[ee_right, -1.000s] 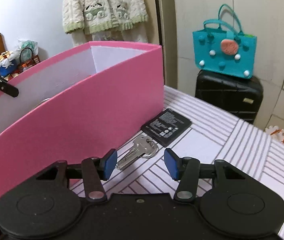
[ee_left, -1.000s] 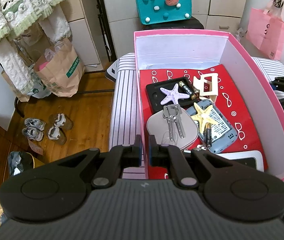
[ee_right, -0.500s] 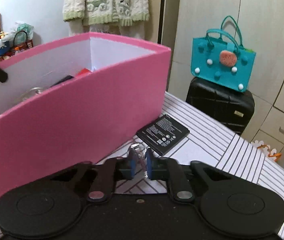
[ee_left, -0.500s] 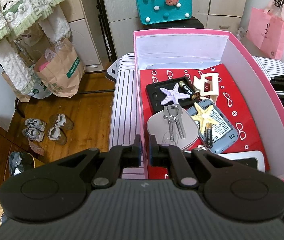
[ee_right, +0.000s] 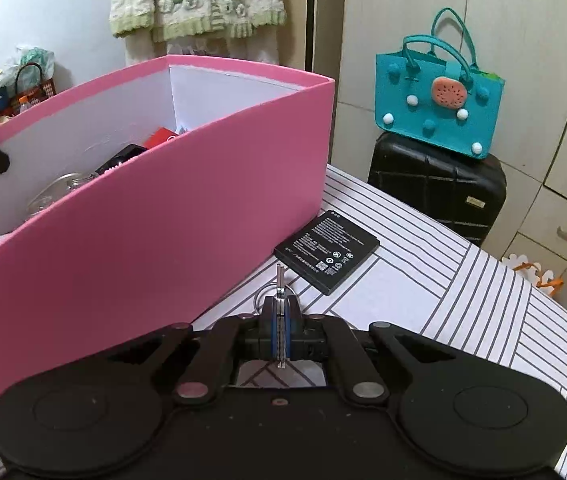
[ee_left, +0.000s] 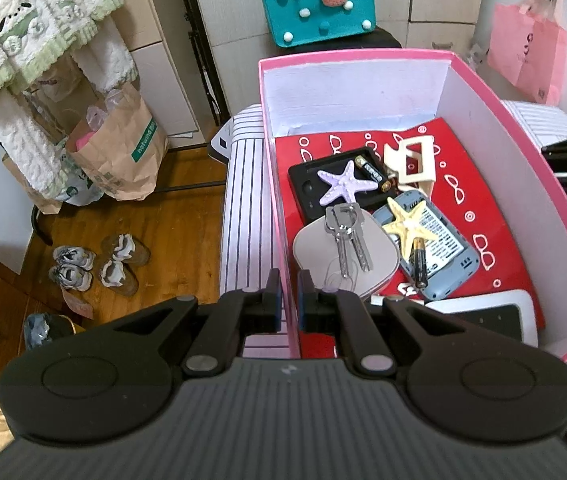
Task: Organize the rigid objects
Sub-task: 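Grasp the single silver key with the right gripper, then carry the silver key into the pink box and release it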
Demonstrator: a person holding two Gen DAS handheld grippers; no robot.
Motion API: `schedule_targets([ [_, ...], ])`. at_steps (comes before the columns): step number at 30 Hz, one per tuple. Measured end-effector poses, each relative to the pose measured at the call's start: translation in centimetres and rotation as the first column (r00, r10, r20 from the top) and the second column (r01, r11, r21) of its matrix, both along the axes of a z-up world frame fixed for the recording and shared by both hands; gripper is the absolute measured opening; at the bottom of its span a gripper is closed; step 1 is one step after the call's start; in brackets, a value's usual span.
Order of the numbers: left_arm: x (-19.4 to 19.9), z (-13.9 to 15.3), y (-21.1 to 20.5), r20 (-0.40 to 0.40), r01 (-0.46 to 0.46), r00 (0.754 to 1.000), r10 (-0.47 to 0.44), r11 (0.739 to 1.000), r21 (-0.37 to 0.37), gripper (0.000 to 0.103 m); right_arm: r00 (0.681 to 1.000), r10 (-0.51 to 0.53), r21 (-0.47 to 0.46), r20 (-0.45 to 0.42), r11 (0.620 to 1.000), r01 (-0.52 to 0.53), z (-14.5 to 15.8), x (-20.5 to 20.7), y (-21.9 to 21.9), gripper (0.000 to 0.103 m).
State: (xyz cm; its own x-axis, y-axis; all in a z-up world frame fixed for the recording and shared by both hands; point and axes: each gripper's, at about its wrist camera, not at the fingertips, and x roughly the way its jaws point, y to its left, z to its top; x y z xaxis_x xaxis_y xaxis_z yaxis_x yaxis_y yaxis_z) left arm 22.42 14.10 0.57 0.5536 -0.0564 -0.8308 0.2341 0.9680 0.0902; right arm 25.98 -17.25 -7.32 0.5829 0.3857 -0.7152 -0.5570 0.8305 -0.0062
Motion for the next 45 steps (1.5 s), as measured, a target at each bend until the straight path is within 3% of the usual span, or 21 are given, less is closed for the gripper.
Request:
schedule_targets([
  [4, 0.2, -0.1, -0.1, -0.014, 0.011, 1.0, -0.011, 1.0, 0.014, 0.007, 1.0, 0.001, -0.009, 0.009, 1.0, -0.001, -0.1, 0.3, 0.4, 0.011],
  [5, 0.2, 0.0, -0.2, -0.013, 0.016, 1.0, -0.015, 1.0, 0.021, 0.007, 1.0, 0.003, -0.013, 0.023, 1.0, -0.002, -0.2, 0.3, 0.5, 0.018],
  [7, 0.0, 0.1, -0.4, -0.007, 0.025, 1.0, -0.024, 0.999, 0.04, 0.007, 0.999, 0.004, -0.029, 0.032, 1.0, -0.004, -0.5, 0.5, 0.7, 0.022],
  [8, 0.0, 0.2, -0.5, -0.004, 0.027, 1.0, -0.026, 0.999, 0.045, 0.007, 0.999, 0.003, -0.017, 0.04, 1.0, -0.002, -0.6, 0.5, 0.7, 0.022],
  [11, -0.1, 0.4, -0.4, 0.0, 0.023, 1.0, -0.023, 0.999, 0.04, 0.007, 0.999, -0.008, -0.008, 0.037, 1.0, 0.008, -0.8, 0.5, 0.6, 0.008],
  [17, -0.3, 0.6, -0.2, 0.014, 0.018, 1.0, -0.019, 0.999, 0.027, 0.007, 0.998, -0.063, 0.037, 0.015, 0.997, 0.063, 0.6, -0.1, -0.6, 0.008],
  [27, -0.4, 0.4, -0.1, 0.019, 0.014, 1.0, -0.015, 1.0, 0.023, 0.005, 0.997, -0.069, 0.171, 0.027, 0.983, 0.063, 7.7, -3.0, -1.6, 0.008],
  [35, -0.4, 0.4, 0.2, 0.025, 0.013, 1.0, -0.013, 1.0, 0.008, 0.004, 0.998, 0.062, 0.282, -0.002, 0.958, -0.059, 12.7, -4.1, 0.3, 0.008],
  [39, -0.4, 0.4, 0.3, 0.026, 0.012, 1.0, -0.012, 1.0, -0.002, 0.004, 0.99, 0.14, 0.247, -0.012, 0.96, -0.132, 12.7, -4.0, 2.9, 0.008],
  [45, -0.7, 0.2, 0.8, 0.042, -0.018, 0.999, 0.019, 0.999, -0.039, 0.004, 0.978, 0.207, 0.114, -0.023, 0.972, -0.204, 10.3, -3.2, 7.0, 0.008],
])
